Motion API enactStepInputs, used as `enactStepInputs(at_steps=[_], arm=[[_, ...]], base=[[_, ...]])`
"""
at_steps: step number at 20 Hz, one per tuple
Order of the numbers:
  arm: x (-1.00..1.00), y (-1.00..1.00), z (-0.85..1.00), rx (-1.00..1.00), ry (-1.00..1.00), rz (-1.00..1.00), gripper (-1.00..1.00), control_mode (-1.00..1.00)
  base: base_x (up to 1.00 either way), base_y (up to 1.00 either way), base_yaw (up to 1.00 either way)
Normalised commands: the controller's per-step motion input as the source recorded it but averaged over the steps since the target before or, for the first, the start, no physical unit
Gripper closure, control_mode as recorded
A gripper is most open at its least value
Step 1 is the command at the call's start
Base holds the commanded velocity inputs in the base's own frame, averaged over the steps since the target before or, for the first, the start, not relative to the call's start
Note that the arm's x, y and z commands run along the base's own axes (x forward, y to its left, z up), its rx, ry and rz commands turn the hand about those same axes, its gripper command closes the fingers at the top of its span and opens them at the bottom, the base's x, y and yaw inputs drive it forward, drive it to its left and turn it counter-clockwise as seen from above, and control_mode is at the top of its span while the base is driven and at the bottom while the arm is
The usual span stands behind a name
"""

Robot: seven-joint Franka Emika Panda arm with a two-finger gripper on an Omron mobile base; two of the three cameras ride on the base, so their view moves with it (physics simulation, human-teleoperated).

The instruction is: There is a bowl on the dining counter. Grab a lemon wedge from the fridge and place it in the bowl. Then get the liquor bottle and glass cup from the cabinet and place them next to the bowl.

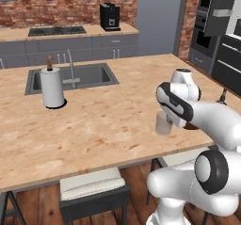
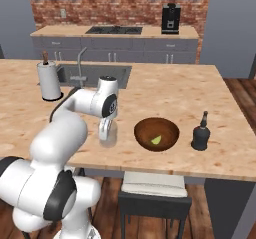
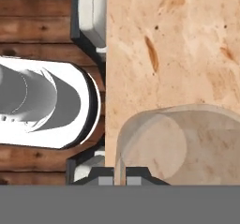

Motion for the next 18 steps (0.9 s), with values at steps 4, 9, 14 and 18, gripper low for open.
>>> enactStepInputs(at_steps=[4,9,14,18], arm=[[0.48,-0.03,-0.14,-0.04,0.00,-0.03,1.00,-1.00],[0.45,-0.06,-0.15,-0.02,0.00,-0.02,1.00,-1.00],[0.27,-0.04,-0.23,-0.03,0.00,-0.02,1.00,-1.00],[0.25,-0.03,-0.27,-0.03,0.00,-0.02,1.00,-1.00]], base=[[0.00,0.00,0.00],[0.00,0.00,0.00],[0.00,0.00,0.00],[0.00,0.00,0.00]])
